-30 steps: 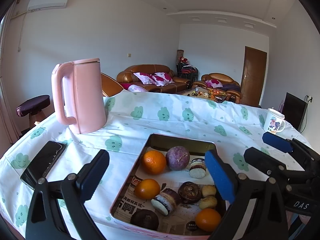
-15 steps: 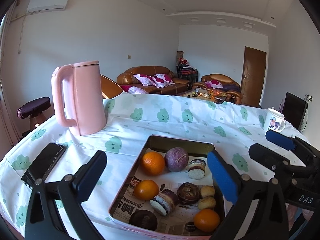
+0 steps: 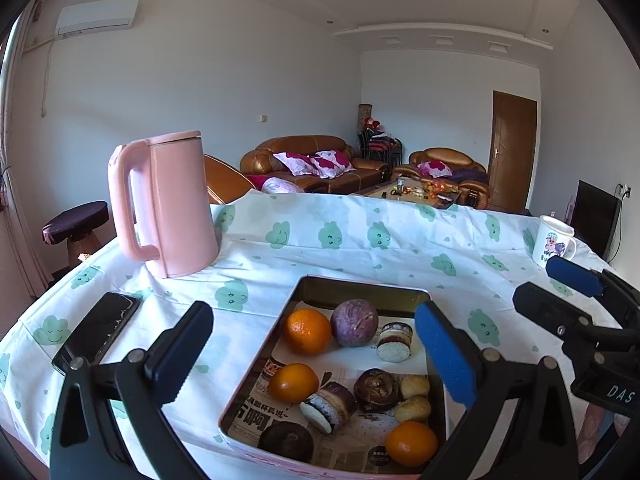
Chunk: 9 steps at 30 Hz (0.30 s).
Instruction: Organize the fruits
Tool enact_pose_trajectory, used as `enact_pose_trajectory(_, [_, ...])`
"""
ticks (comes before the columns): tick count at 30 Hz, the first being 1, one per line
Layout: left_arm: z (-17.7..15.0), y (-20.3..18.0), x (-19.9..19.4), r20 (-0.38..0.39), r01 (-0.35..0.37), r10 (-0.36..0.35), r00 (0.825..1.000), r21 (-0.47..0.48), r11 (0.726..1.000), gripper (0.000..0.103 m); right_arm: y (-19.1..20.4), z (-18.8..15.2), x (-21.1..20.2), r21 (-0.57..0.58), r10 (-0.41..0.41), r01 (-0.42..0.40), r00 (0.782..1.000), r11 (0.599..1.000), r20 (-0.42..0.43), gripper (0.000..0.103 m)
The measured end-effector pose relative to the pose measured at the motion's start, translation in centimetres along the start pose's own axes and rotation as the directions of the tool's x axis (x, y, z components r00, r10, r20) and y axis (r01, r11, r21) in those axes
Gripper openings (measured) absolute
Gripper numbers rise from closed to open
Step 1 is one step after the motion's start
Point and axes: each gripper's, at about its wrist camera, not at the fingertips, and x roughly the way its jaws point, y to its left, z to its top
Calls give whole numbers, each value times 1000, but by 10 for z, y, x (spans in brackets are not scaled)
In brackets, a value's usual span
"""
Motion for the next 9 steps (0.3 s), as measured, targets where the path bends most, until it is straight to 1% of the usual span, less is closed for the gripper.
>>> enact_pose_trajectory(2, [0,0,1,-3,-11,11,1000,-1,1000,103,-1,-1,0,2,-1,1,1000,1000,-2,76])
enact_pose_trajectory(9, [-1,0,-1,4,6,-6,1000,3,1000,103,-6,-3,0,3,-7,7,1000,1000,-12,76])
